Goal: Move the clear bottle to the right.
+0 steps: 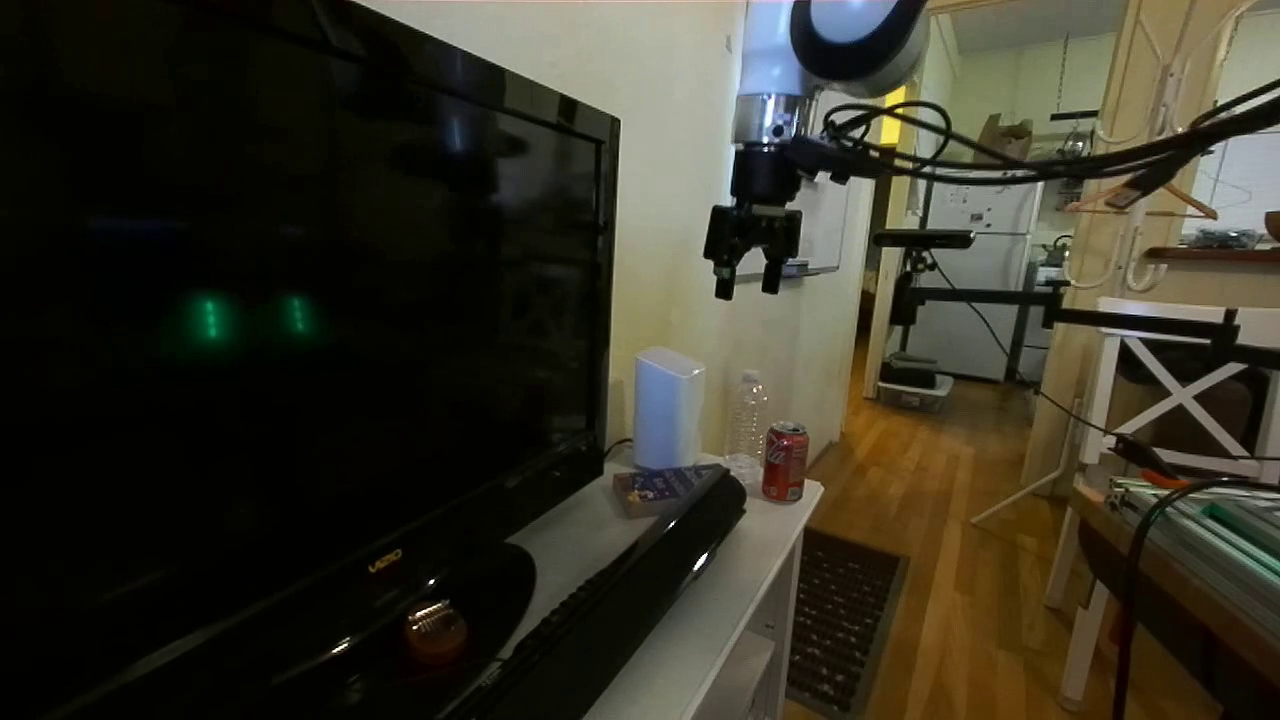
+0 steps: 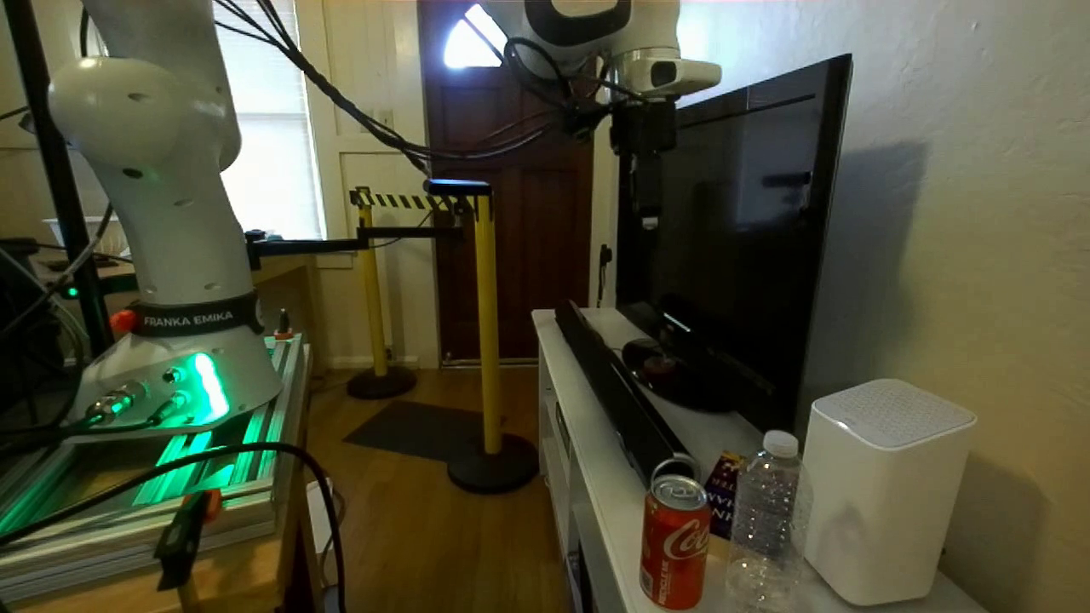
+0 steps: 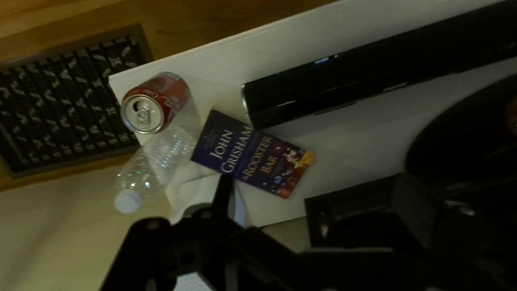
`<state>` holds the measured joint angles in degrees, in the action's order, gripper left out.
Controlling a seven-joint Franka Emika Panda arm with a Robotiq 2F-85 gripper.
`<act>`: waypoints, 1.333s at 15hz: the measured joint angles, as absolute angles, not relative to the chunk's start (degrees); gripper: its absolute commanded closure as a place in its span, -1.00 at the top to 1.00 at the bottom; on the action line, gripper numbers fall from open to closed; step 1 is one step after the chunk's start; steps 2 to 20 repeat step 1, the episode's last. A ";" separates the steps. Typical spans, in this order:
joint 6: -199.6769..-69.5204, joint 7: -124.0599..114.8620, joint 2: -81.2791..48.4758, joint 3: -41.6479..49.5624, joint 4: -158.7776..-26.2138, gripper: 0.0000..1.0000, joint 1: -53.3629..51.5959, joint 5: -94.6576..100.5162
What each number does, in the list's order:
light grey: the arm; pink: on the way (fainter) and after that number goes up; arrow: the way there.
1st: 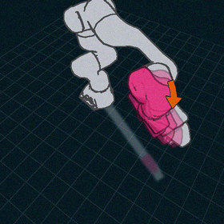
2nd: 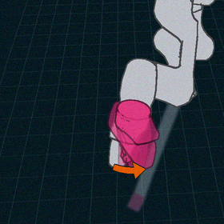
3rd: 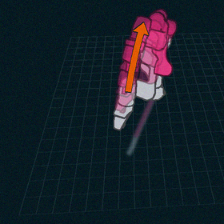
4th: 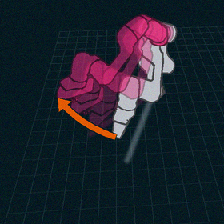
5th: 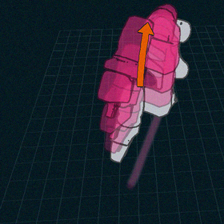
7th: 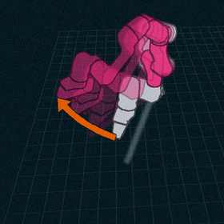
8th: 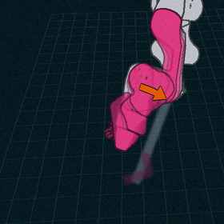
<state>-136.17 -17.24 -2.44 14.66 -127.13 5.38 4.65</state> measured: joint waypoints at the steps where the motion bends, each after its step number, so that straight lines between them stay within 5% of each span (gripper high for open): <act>1: -135.85 -15.82 -0.93 12.97 -127.92 1.00 5.12 4.65; 20: -135.85 -15.82 -0.93 12.97 -127.92 1.00 5.12 4.65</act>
